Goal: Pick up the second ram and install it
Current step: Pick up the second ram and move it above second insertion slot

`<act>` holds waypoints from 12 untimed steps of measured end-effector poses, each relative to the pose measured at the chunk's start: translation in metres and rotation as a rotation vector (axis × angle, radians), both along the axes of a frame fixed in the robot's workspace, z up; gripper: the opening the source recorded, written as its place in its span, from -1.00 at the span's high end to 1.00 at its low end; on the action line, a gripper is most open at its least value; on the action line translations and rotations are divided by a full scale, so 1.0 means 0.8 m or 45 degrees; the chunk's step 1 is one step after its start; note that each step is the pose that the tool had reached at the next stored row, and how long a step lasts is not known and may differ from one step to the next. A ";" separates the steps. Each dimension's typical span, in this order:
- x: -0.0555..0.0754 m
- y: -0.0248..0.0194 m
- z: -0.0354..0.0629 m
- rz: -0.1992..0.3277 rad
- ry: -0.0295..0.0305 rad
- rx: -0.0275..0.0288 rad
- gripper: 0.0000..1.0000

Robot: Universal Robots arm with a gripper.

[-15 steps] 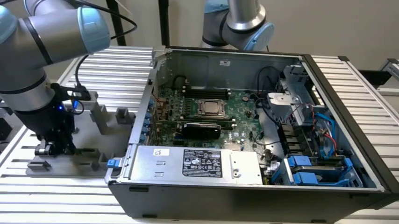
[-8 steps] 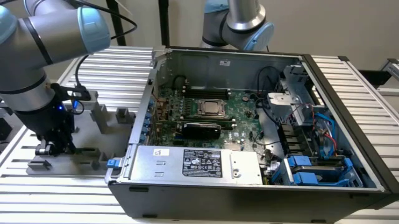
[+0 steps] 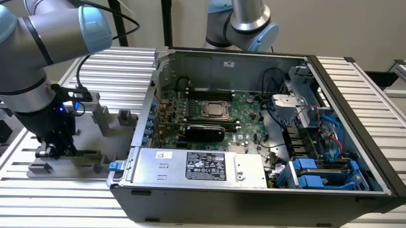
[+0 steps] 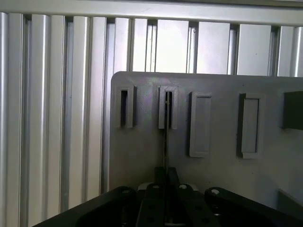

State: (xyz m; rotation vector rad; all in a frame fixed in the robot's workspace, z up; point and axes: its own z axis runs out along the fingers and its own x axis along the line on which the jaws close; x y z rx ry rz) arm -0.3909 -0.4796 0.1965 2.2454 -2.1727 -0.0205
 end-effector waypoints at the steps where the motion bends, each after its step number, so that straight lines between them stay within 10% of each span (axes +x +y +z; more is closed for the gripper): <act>1: 0.000 0.0000 0.000 -0.001 0.0000 0.0000 1.00; 12: 0.000 0.0000 0.008 -0.014 0.0002 0.0000 1.00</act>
